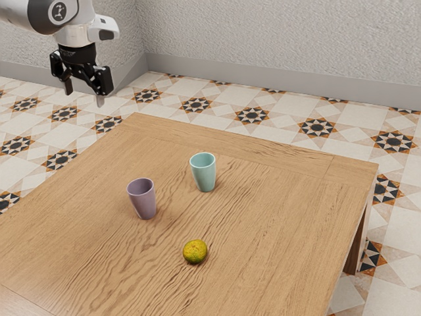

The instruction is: Place the left cup onto the right cup

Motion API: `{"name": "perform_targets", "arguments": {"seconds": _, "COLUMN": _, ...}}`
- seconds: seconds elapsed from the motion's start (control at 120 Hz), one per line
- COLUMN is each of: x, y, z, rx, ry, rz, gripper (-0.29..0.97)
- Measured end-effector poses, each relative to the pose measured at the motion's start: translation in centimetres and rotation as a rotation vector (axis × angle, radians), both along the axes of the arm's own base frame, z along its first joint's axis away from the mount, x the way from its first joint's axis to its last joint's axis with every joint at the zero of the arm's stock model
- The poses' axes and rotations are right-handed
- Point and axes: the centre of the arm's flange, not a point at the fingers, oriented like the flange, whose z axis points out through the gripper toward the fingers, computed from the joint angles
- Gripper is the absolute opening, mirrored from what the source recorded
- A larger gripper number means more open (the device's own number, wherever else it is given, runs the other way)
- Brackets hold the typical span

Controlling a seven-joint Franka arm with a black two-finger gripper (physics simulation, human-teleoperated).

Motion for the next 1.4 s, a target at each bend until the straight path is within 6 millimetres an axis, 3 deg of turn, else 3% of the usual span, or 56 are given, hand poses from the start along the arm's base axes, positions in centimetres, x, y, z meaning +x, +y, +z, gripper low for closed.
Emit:
{"name": "perform_targets", "arguments": {"seconds": 0.225, "x": -0.2, "y": 0.3, "z": -1.6, "rx": -0.002, "ry": 0.034, "rz": 0.013, "gripper": 0.68}}
{"name": "perform_targets", "arguments": {"seconds": 0.4, "x": -0.3, "y": 0.4, "z": -7.2, "rx": -0.018, "ry": 0.12, "rz": 0.018, "gripper": 0.68}}
{"name": "perform_targets", "arguments": {"seconds": 0.558, "x": 0.8, "y": 0.8, "z": -12.2, "rx": -0.049, "ry": 0.173, "rz": 0.029, "gripper": 0.68}}
{"name": "perform_targets", "arguments": {"seconds": 0.717, "x": 1.7, "y": 3.0, "z": -17.1, "rx": -0.087, "ry": 0.2, "rz": 0.073, "gripper": 0.68}}
{"name": "perform_targets", "arguments": {"seconds": 1.025, "x": 3.1, "y": 3.7, "z": -23.8, "rx": -0.137, "ry": 0.19, "rz": 0.091, "gripper": 0.68}}
{"name": "perform_targets", "arguments": {"seconds": 1.192, "x": 4.0, "y": 3.6, "z": -26.3, "rx": -0.139, "ry": 0.157, "rz": 0.083, "gripper": 0.68}}
{"name": "perform_targets", "arguments": {"seconds": 1.4, "x": 5.0, "y": 3.2, "z": -27.8, "rx": -0.151, "ry": 0.114, "rz": 0.077, "gripper": 0.68}}
